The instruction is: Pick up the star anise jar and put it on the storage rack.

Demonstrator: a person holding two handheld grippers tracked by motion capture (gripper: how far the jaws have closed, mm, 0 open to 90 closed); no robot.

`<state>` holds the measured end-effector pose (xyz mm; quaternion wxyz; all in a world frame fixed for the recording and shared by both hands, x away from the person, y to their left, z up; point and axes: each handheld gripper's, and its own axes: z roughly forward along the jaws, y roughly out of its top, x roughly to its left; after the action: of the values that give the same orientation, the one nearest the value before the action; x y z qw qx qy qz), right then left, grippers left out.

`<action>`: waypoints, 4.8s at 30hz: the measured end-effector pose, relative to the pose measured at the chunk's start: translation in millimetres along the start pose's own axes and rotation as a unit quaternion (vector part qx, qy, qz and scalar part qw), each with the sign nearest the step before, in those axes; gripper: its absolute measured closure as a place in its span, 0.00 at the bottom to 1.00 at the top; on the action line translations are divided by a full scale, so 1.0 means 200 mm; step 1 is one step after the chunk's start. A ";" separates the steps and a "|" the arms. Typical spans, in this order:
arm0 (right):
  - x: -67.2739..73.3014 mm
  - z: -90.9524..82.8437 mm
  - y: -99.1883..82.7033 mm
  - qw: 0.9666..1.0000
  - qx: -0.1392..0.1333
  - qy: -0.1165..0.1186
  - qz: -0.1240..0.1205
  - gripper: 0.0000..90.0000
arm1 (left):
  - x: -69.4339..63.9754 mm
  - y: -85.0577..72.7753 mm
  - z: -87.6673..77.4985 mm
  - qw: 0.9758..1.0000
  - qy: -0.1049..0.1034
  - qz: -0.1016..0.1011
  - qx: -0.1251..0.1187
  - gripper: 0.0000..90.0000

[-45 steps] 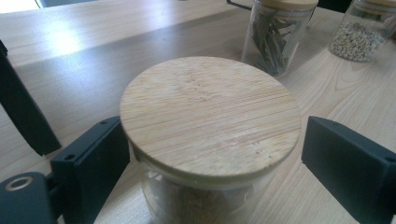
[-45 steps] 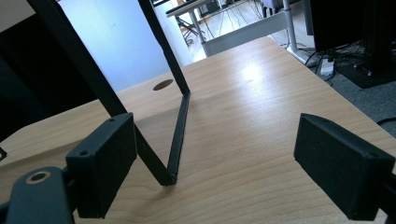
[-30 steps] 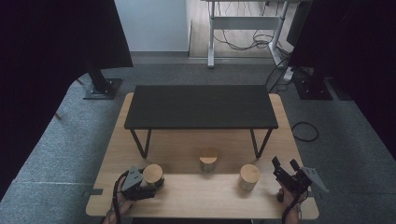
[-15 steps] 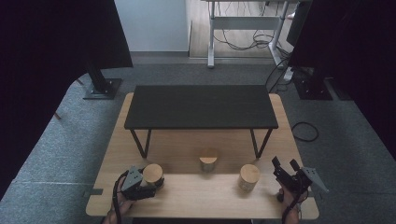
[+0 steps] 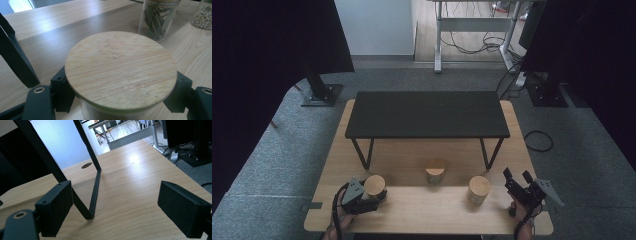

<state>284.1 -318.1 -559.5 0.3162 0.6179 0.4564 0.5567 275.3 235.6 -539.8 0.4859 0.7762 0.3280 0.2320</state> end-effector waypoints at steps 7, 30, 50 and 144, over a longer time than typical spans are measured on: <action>0.00 0.00 0.00 1.000 -0.001 0.000 0.001 0.14 | 0.01 0.01 -0.02 1.000 0.000 0.001 -0.006 0.28; 0.00 0.00 0.00 1.000 0.000 0.002 0.000 0.14 | -0.01 0.07 -0.11 0.999 -0.002 -0.001 -0.033 0.28; 0.00 0.00 0.00 1.000 0.001 0.003 -0.003 0.14 | -0.06 0.13 -0.15 0.999 -0.006 -0.001 -0.052 0.28; -0.01 -0.01 -0.01 1.000 -0.008 0.005 0.016 0.13 | -0.04 0.52 -0.29 0.994 -0.012 0.016 -0.109 0.28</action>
<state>281.6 -319.5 -560.8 0.3099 0.6199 0.4431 0.5686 260.1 233.3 -421.5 0.5675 0.7266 0.2824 0.2651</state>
